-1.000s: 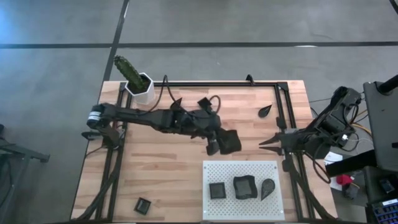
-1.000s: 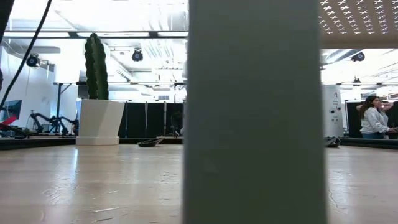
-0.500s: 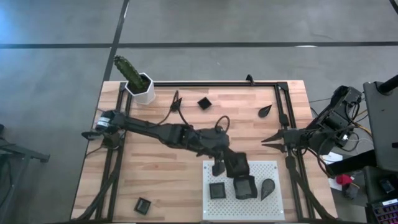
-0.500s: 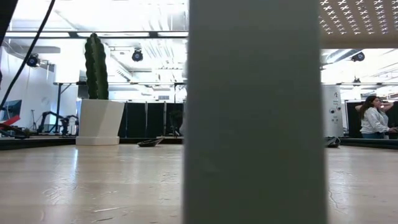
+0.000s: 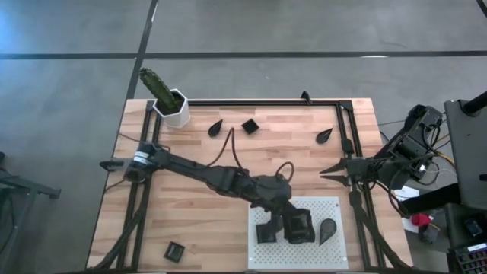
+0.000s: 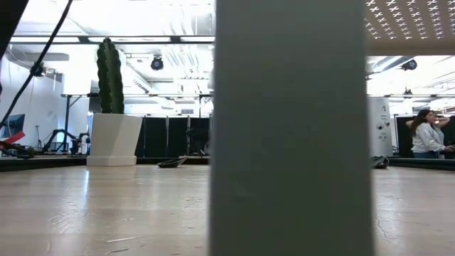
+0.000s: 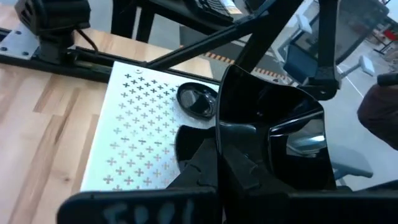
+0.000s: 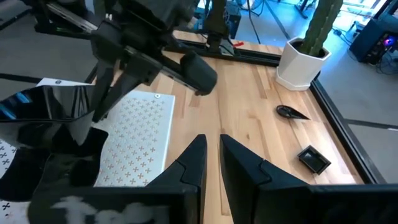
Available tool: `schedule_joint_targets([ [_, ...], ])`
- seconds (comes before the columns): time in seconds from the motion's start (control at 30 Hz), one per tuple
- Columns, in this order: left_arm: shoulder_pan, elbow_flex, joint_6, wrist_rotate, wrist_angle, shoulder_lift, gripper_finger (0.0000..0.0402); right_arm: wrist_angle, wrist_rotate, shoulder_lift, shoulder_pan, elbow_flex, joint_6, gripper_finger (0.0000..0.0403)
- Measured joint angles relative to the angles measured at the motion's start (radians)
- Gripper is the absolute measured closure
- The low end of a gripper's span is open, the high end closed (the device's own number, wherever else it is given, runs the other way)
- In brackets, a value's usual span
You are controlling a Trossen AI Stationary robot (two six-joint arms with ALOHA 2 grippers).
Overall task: Pick & Place Mini shaped plates
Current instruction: Stack the distorted square plate on top of the distorted square plate on the shelf
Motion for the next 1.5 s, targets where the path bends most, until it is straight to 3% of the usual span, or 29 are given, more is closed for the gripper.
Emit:
schedule_joint_targets([
  [0.57,-0.007,-0.002,0.001,-0.015,0.005,0.026,0.0398,0.001,0.000,0.000,0.000,-0.001,0.001,0.0360],
  [1.17,-0.007,-0.002,0.002,-0.016,0.005,0.028,0.0337,0.001,0.000,0.000,0.000,-0.001,0.008,0.0360],
  [1.5,-0.006,0.020,0.111,-0.016,-0.019,0.027,0.0337,0.001,0.000,0.000,0.000,0.000,0.009,0.0360],
])
